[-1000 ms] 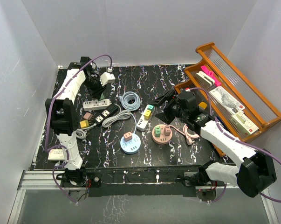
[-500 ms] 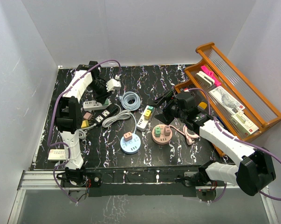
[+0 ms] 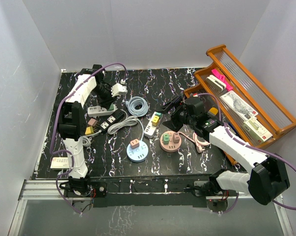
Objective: Insert the plug
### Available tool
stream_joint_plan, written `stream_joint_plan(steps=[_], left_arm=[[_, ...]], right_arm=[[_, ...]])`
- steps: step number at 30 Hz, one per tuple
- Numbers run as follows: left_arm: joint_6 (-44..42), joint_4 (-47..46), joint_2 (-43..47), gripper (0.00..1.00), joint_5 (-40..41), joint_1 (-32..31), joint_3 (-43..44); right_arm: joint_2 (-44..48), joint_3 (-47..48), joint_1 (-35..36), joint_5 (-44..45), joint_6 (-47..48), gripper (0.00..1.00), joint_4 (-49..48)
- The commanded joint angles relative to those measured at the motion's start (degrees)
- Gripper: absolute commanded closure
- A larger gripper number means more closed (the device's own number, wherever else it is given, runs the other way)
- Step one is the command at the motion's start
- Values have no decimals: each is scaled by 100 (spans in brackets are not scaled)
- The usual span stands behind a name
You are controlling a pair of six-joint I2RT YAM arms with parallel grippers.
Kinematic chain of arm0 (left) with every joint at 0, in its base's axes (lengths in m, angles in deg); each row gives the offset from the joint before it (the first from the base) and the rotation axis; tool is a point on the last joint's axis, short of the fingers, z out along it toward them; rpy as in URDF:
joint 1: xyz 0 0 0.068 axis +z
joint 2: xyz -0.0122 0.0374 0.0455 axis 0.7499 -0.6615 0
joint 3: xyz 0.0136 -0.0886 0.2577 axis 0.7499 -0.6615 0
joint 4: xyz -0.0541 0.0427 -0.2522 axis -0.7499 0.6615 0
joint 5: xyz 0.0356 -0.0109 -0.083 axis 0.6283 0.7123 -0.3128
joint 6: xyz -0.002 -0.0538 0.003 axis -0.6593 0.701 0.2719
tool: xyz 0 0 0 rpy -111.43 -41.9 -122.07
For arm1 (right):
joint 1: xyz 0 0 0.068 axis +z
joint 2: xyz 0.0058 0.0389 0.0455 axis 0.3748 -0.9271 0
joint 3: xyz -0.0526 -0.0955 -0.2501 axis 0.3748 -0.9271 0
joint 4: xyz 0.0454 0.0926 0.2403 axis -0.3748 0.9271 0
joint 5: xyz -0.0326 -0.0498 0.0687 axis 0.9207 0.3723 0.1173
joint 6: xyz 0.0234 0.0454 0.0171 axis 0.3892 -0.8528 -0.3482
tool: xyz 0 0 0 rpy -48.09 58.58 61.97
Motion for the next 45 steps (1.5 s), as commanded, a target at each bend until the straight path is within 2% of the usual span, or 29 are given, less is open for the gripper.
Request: stream_joint_plan(steps=[1,15,25,33,36,41,44,45], left_arm=[[-220,141,67,100,-344,61,225],[-188,-282,-16,100,-16,67,-398],[-141,-332,-326,100,24,68,-404],[-15,-637,-383,100,305,67,-1003],[324,-649,-580,100,404,70,-840],[908,-264,-1186,100,575,67,-62],[959,-268,-1287,100,699,67,-61],[989,-317,-1282,97,730,67,-98]], right_arm=[[-59,210,41,-13,-70,17,-206],[-142,184,58,-97,-125,17,-245],[-218,184,57,-87,-121,17,-297],[-320,184,67,-121,-134,17,-389],[-342,201,66,-139,-135,18,-403],[-295,197,67,-105,-125,18,-387],[-248,198,61,-48,-117,18,-356],[-231,194,66,-24,-113,18,-351]])
